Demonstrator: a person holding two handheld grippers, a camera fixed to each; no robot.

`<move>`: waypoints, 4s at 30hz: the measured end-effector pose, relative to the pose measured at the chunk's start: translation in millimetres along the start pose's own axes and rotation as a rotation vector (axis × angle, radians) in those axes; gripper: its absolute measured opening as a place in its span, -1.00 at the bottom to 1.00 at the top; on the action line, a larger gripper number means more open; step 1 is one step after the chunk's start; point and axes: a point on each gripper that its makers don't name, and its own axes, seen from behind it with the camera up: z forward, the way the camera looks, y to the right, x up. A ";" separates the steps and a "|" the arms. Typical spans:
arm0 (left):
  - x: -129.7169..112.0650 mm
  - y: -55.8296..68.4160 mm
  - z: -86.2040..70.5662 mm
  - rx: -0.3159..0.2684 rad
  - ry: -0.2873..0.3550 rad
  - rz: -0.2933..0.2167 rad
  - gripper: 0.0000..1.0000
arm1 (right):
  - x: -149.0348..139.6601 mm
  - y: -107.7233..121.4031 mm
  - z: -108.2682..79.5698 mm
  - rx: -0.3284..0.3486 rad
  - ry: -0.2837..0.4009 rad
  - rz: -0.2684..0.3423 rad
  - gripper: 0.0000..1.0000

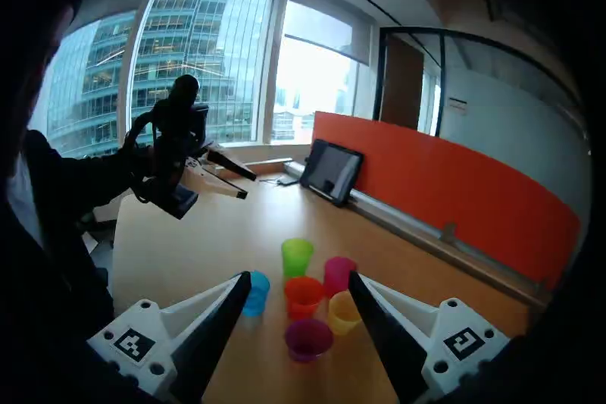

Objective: Pour water

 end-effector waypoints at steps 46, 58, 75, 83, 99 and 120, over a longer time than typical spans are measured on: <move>-68.8 9.6 69.0 -0.069 -0.152 0.021 0.95 | -80.2 -43.9 79.0 0.168 -0.127 -0.025 0.99; -79.8 7.9 79.4 -0.080 -0.171 0.020 0.95 | -96.4 -56.5 109.8 0.200 -0.167 -0.034 0.99; -89.6 0.9 89.6 -0.081 -0.185 0.015 0.95 | -111.3 -69.1 146.0 0.234 -0.211 -0.041 0.99; -91.9 0.2 92.4 -0.081 -0.188 0.018 0.95 | -116.9 -72.6 160.0 0.244 -0.230 -0.032 0.99; -97.4 -4.6 93.4 -0.078 -0.195 0.008 0.95 | -125.8 -80.1 183.6 0.267 -0.262 -0.048 0.99; -98.6 -5.3 92.0 -0.076 -0.200 0.008 0.95 | -132.7 -86.5 199.8 0.259 -0.273 -0.053 0.93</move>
